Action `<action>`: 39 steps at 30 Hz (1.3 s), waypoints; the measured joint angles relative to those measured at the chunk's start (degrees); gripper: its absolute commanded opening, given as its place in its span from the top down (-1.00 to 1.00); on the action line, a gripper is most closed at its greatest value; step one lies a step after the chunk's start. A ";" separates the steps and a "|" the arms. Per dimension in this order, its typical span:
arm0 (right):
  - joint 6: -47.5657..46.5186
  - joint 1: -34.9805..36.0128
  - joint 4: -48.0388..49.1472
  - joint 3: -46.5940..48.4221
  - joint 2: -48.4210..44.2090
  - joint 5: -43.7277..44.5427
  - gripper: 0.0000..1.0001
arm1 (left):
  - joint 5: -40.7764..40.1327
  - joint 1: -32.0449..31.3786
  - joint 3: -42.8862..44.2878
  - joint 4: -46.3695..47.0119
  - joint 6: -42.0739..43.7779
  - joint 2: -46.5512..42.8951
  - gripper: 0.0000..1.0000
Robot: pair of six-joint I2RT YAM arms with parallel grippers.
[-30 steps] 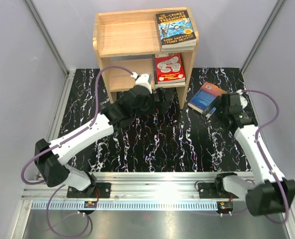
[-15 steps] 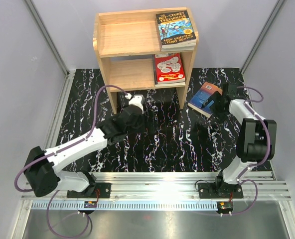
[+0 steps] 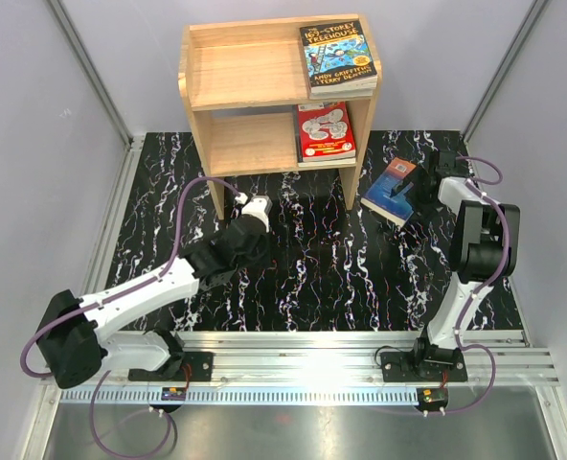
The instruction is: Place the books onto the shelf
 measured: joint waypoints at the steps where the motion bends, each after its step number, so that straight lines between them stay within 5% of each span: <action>1: -0.04 -0.07 -0.02 0.48 0.52 0.00 -0.91 | 0.00 0.00 -0.22 -0.04 0.00 -0.15 -0.97; 21: 0.15 -1.22 0.55 3.50 -0.09 -2.80 -0.90 | 1.01 0.00 -1.36 1.73 -1.03 -0.37 -0.97; 33: 6.32 -1.53 14.08 -6.99 -4.96 -6.58 -0.64 | 1.05 0.00 -2.78 2.54 -1.31 -0.37 -0.97; 39: 10.16 -1.68 21.92 -13.75 -7.93 -6.25 -0.29 | 1.16 0.00 -3.17 2.93 -1.31 -0.37 -0.97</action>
